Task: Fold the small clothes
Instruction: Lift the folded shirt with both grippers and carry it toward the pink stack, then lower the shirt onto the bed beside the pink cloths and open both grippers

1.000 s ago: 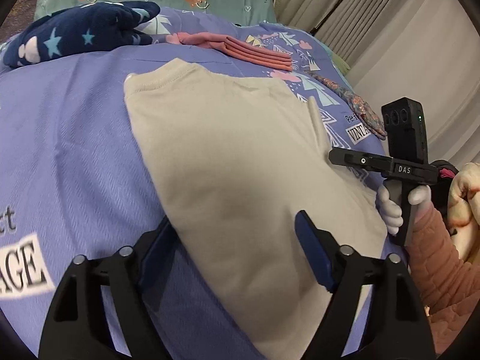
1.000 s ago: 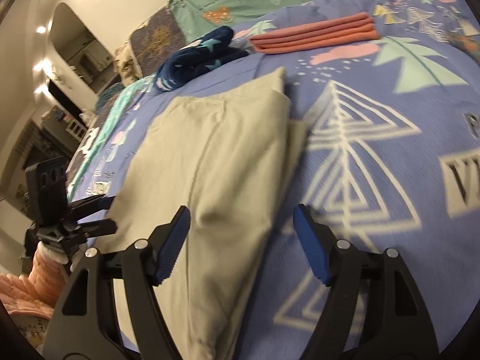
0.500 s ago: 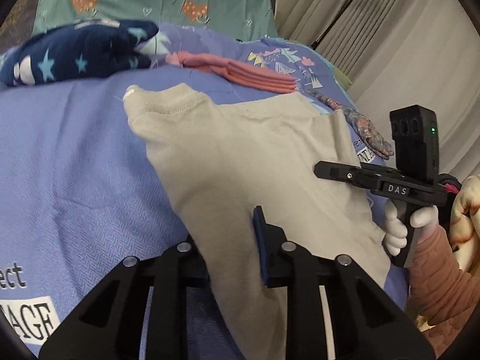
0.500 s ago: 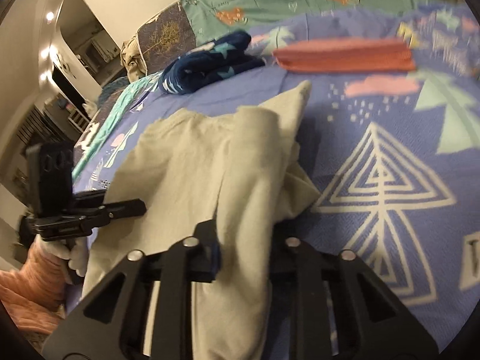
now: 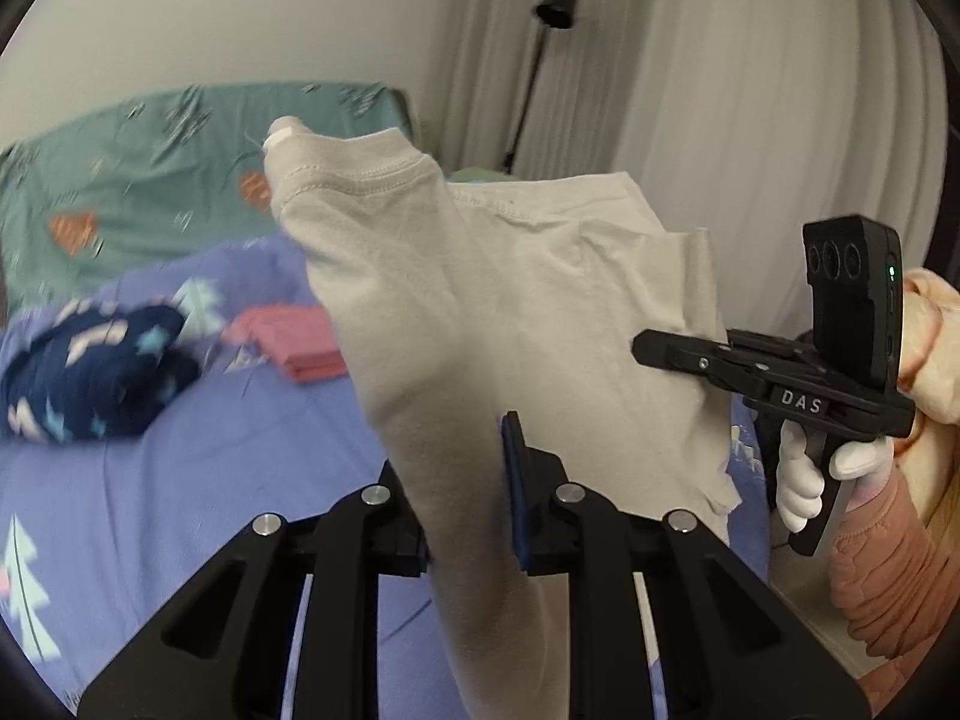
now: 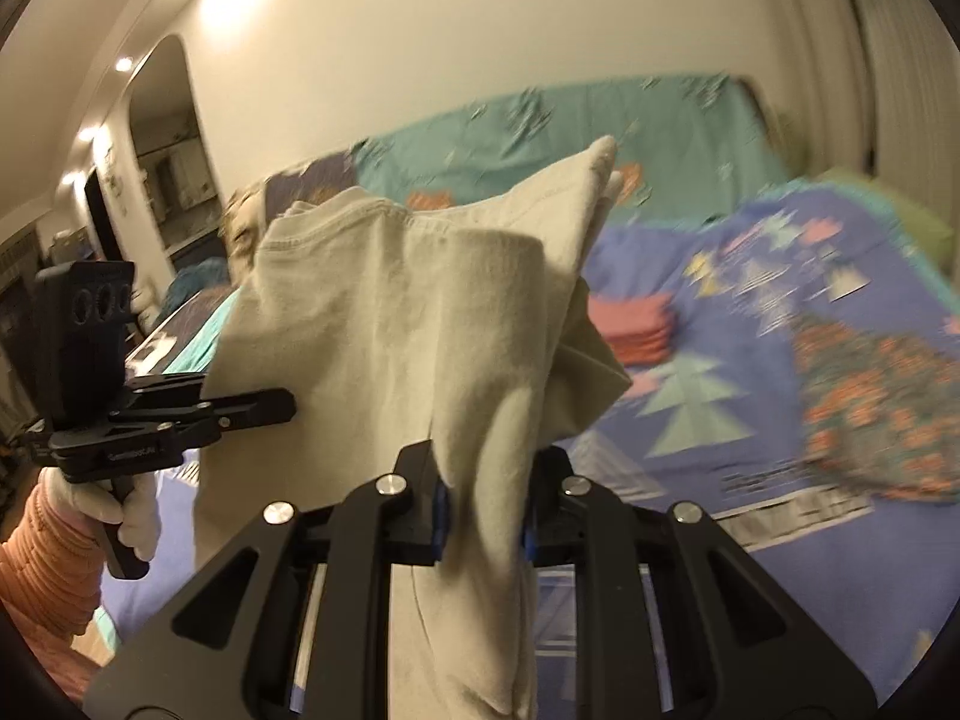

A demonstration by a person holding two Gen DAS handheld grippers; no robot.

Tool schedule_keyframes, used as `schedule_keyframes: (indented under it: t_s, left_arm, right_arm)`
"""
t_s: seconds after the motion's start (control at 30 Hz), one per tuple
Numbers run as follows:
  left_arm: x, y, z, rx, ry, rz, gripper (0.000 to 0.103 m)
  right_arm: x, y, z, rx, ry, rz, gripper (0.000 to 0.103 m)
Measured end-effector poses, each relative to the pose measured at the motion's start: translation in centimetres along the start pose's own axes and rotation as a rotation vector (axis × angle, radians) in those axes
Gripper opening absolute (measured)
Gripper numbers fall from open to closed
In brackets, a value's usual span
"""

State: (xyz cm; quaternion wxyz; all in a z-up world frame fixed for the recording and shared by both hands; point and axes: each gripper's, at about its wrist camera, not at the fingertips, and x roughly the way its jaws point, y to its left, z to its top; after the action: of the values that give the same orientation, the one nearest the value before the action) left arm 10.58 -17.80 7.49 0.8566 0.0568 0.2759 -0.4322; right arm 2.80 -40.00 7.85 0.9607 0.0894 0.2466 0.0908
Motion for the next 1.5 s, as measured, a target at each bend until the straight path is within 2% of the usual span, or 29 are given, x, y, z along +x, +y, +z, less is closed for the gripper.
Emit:
schedule_keyframes:
  t_s: [0.1, 0.2, 0.4, 0.63, 0.77, 0.83, 1.0, 1.23, 1.3, 1.33, 1.37, 1.4, 1.43, 1.5]
  left_arm:
    - [2.0, -3.3, 3.1, 0.063, 0.008, -0.034, 0.02]
    - [4.5, -5.5, 5.7, 0.067, 0.03, -0.083, 0.02]
    - [10.4, -10.0, 10.0, 0.125, 0.047, -0.134, 0.02]
    - [17.1, -12.5, 14.6, 0.114, 0.014, -0.181, 0.02]
    - [20.6, -14.7, 16.3, 0.174, 0.008, -0.16, 0.02]
    - [22.7, -15.4, 17.0, 0.176, 0.029, -0.152, 0.02]
    - [27.2, -15.2, 17.7, 0.164, 0.057, -0.123, 0.02]
    - [33.1, -14.2, 17.7, 0.126, 0.124, -0.092, 0.022]
    - [35.1, -14.0, 17.4, 0.145, 0.142, -0.061, 0.031]
    - [36.5, -13.7, 16.8, 0.155, 0.165, -0.022, 0.048]
    - [37.5, -13.3, 16.2, 0.159, 0.176, 0.005, 0.055]
    - [38.2, -12.9, 15.4, 0.15, 0.19, 0.015, 0.056]
    - [39.0, -12.1, 14.2, 0.124, 0.212, 0.02, 0.058]
    - [40.0, -10.9, 12.1, 0.085, 0.261, 0.011, 0.058]
  right_arm:
    - [-3.2, -2.4, 1.3, 0.004, -0.051, -0.09, 0.017]
    - [-5.8, -5.0, 2.3, 0.027, -0.093, -0.179, 0.017]
    - [-8.4, -10.4, 3.6, 0.061, -0.129, -0.31, 0.017]
    - [-8.0, -17.4, 6.6, 0.103, -0.157, -0.421, 0.017]
    - [-7.3, -21.2, 8.0, 0.142, -0.164, -0.471, 0.017]
    - [-6.6, -23.0, 8.6, 0.151, -0.156, -0.503, 0.017]
    - [-3.6, -27.1, 9.0, 0.182, -0.118, -0.539, 0.017]
    - [1.9, -30.8, 9.1, 0.205, -0.032, -0.588, 0.017]
    - [3.7, -32.3, 8.6, 0.226, -0.004, -0.609, 0.02]
    - [4.6, -33.1, 8.2, 0.237, 0.024, -0.642, 0.023]
    - [5.3, -33.9, 7.6, 0.252, 0.055, -0.695, 0.031]
    - [6.2, -34.8, 6.6, 0.275, 0.097, -0.768, 0.037]
    - [6.7, -35.3, 5.6, 0.292, 0.13, -0.801, 0.038]
    - [7.1, -36.2, 2.9, 0.343, 0.167, -0.8, 0.034]
